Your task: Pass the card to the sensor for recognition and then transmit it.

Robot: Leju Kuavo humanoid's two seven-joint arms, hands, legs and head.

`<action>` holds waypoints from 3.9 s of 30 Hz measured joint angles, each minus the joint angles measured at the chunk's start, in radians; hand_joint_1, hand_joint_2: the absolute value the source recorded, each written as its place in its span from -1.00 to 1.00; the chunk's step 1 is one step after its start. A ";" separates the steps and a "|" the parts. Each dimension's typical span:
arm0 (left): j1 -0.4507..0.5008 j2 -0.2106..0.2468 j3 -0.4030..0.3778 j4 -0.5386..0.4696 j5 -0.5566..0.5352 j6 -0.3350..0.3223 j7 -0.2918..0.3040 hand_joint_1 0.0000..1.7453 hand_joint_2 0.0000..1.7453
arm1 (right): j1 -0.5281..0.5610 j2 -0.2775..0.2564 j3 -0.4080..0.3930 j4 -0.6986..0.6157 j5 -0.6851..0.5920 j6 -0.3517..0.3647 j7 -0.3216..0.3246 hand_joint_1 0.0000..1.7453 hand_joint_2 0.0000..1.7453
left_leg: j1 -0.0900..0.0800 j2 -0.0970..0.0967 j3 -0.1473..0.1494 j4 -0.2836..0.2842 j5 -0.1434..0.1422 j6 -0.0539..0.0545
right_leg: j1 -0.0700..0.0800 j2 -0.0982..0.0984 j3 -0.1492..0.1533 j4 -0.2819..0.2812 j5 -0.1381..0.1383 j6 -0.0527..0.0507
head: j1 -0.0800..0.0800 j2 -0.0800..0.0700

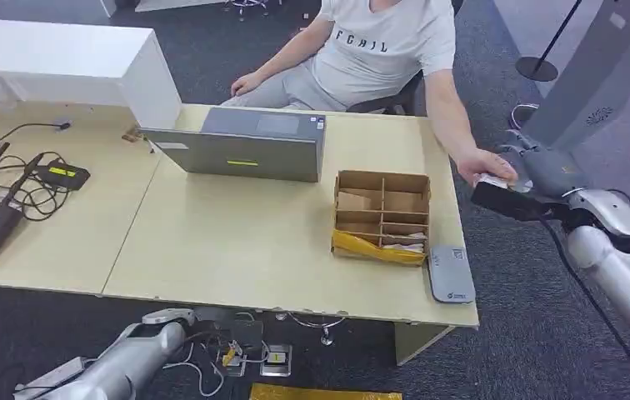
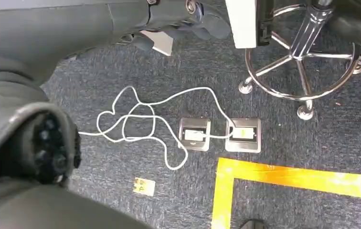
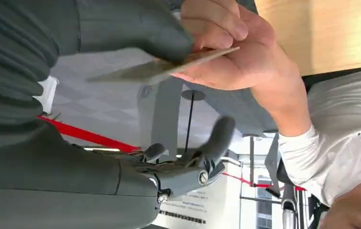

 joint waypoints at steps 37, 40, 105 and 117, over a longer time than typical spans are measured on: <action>0.025 -0.037 -0.005 0.042 0.045 0.049 0.000 -1.00 -1.00 | 0.302 -0.072 -0.045 -0.233 -0.031 -0.094 0.097 1.00 1.00 | 0.000 0.006 0.000 0.000 -0.001 -0.001 | 0.000 0.006 -0.001 0.000 0.000 0.000 | 0.000 0.000; 0.033 -0.045 -0.005 0.044 0.048 0.053 0.000 -1.00 -1.00 | 0.336 -0.079 -0.055 -0.235 -0.044 -0.099 0.099 1.00 1.00 | 0.000 0.006 0.001 0.000 -0.001 -0.001 | 0.000 0.007 -0.001 0.000 0.000 0.000 | -0.001 0.000; 0.042 -0.069 -0.007 0.044 0.111 0.062 0.020 -1.00 -1.00 | 0.387 0.082 0.005 -0.081 -0.102 -0.212 -0.013 1.00 1.00 | 0.001 0.009 0.001 0.000 -0.002 -0.001 | 0.001 0.010 -0.001 0.000 0.000 0.000 | 0.000 0.000; 0.042 -0.069 -0.007 0.044 0.129 0.061 0.034 -1.00 -1.00 | 0.364 0.097 -0.003 -0.053 -0.085 -0.194 -0.020 1.00 1.00 | 0.001 0.010 0.001 0.000 -0.001 -0.001 | 0.001 0.010 -0.002 0.000 0.001 0.000 | 0.000 0.000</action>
